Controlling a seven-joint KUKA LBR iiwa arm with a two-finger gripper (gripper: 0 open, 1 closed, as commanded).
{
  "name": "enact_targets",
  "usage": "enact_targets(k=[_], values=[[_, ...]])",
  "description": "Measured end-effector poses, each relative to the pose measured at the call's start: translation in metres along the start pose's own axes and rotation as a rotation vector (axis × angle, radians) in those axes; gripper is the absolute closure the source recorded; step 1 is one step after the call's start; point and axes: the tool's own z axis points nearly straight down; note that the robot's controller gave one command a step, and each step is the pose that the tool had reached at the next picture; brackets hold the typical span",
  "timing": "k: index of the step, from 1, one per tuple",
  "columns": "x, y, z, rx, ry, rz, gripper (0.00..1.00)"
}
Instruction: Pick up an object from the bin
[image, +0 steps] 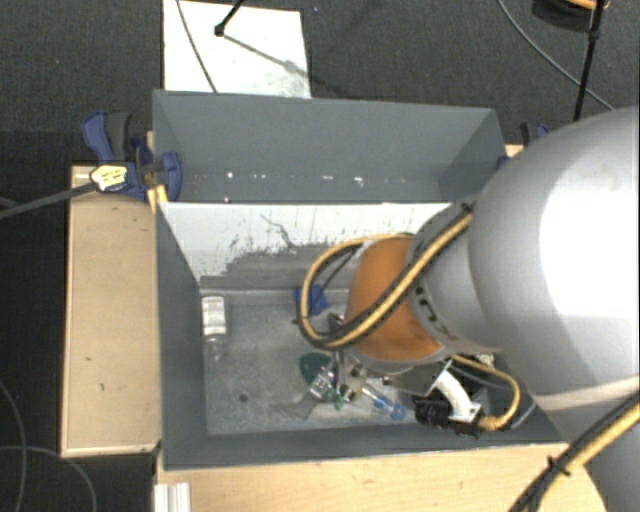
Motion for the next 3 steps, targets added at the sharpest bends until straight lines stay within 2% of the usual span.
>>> enact_targets(k=[1,2,3], values=[[0.000,0.000,0.000,0.001,0.000,0.001,1.00],[-0.001,0.001,-0.054,-0.002,-0.001,-0.002,1.00],[-0.002,0.001,-0.067,0.000,-0.001,-0.008,1.00]])
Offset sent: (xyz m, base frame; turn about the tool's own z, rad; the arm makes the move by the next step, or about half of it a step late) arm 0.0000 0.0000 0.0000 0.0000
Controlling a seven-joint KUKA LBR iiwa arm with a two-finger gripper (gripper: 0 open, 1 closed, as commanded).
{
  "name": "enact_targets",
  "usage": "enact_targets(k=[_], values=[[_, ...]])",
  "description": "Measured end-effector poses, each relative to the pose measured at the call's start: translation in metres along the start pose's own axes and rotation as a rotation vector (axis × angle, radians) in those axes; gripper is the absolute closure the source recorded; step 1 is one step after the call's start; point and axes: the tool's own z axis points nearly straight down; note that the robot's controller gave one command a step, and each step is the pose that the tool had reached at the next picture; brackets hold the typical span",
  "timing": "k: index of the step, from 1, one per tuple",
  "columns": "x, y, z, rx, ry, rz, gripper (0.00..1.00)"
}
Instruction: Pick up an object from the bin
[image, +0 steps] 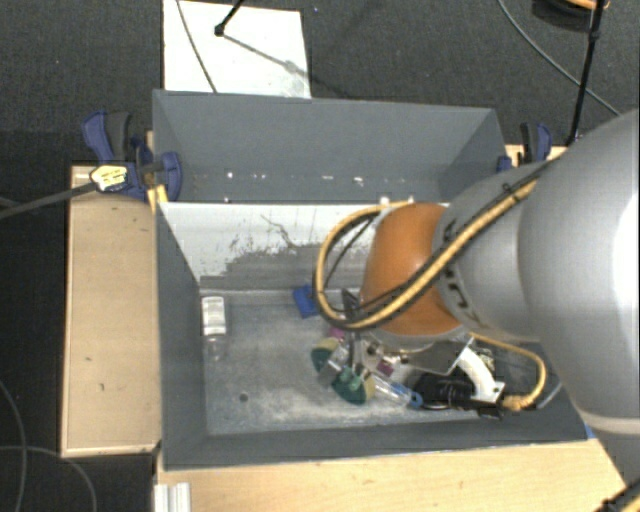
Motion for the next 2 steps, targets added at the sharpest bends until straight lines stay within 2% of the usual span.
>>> enact_targets(k=[2], values=[[-0.001,0.001,-0.023,-0.001,-0.001,-0.013,1.00]])
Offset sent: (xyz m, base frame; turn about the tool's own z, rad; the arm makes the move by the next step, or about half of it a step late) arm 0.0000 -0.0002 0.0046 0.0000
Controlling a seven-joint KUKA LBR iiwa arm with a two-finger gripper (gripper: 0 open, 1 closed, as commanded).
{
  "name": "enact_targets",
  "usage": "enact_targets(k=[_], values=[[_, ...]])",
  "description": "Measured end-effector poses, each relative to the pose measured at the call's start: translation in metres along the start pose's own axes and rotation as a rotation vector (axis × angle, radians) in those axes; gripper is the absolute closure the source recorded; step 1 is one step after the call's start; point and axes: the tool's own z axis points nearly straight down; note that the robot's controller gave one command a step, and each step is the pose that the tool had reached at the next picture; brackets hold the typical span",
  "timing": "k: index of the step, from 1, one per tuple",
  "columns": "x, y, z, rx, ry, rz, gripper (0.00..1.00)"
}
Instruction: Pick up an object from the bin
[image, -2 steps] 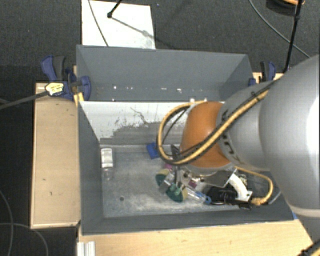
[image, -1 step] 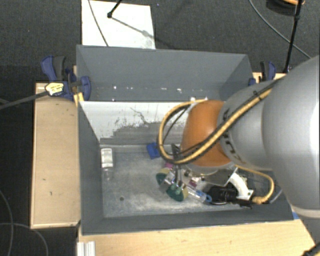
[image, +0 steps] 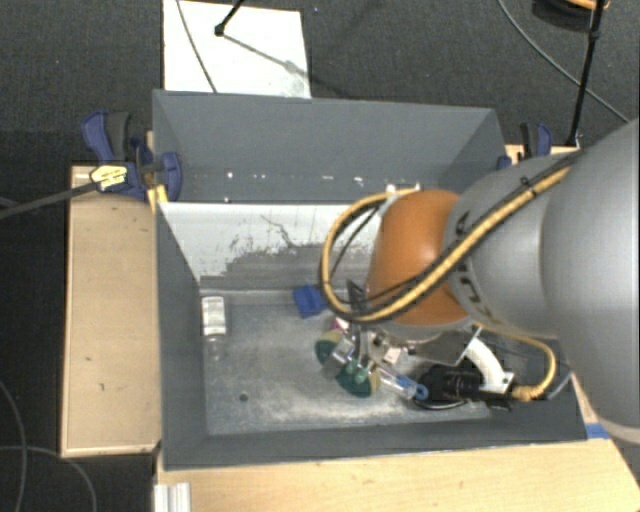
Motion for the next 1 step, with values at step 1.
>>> enact_targets(k=[1], values=[[-0.0007,0.0006,-0.0174,0.000,0.000,-0.010,1.00]])
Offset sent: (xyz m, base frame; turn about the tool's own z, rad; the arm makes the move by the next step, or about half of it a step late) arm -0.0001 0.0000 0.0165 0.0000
